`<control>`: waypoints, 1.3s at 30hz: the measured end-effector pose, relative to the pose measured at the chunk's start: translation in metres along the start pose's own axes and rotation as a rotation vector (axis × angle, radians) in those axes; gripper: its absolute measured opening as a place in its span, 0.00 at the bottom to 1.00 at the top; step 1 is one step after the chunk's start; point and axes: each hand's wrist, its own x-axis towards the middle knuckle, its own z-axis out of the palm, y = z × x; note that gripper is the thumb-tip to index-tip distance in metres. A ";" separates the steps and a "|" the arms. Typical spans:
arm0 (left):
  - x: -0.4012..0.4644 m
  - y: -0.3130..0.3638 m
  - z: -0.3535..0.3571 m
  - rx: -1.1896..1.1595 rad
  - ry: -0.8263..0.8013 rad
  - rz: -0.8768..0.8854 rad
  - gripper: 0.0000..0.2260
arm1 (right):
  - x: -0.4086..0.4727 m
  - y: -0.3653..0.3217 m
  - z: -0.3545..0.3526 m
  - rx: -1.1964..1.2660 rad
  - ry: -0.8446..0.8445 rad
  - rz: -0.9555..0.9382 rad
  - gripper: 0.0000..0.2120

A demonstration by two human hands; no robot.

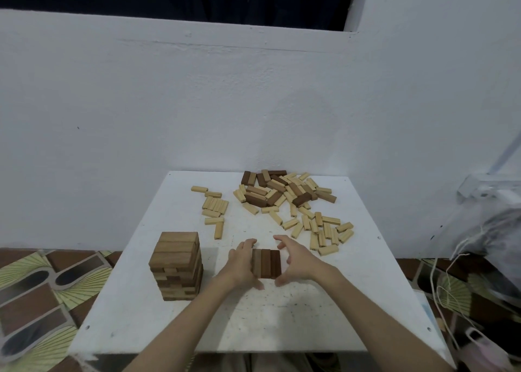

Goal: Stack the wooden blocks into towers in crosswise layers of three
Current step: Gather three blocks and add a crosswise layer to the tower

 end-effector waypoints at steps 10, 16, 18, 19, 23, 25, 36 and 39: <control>0.003 -0.005 0.001 -0.021 0.037 0.048 0.43 | 0.004 0.008 0.008 -0.010 0.057 -0.048 0.49; 0.005 -0.003 0.001 -0.039 0.030 0.061 0.46 | 0.008 0.011 0.007 -0.023 0.059 -0.057 0.52; 0.006 -0.003 0.001 -0.054 0.021 0.072 0.46 | 0.010 0.011 0.009 -0.040 0.064 -0.061 0.52; 0.007 -0.004 0.001 -0.058 0.017 0.077 0.45 | 0.010 0.011 0.011 -0.040 0.067 -0.065 0.51; 0.009 -0.005 0.003 -0.066 0.002 0.093 0.43 | 0.010 0.009 0.011 -0.021 0.071 -0.086 0.49; 0.009 -0.006 0.003 -0.077 -0.002 0.105 0.42 | 0.010 0.010 0.011 -0.015 0.073 -0.093 0.48; 0.004 -0.009 0.007 -0.108 -0.032 0.151 0.42 | 0.010 0.011 0.013 -0.035 0.023 -0.119 0.48; 0.004 -0.010 0.008 -0.094 -0.037 0.152 0.43 | 0.008 0.012 0.014 -0.027 0.023 -0.111 0.48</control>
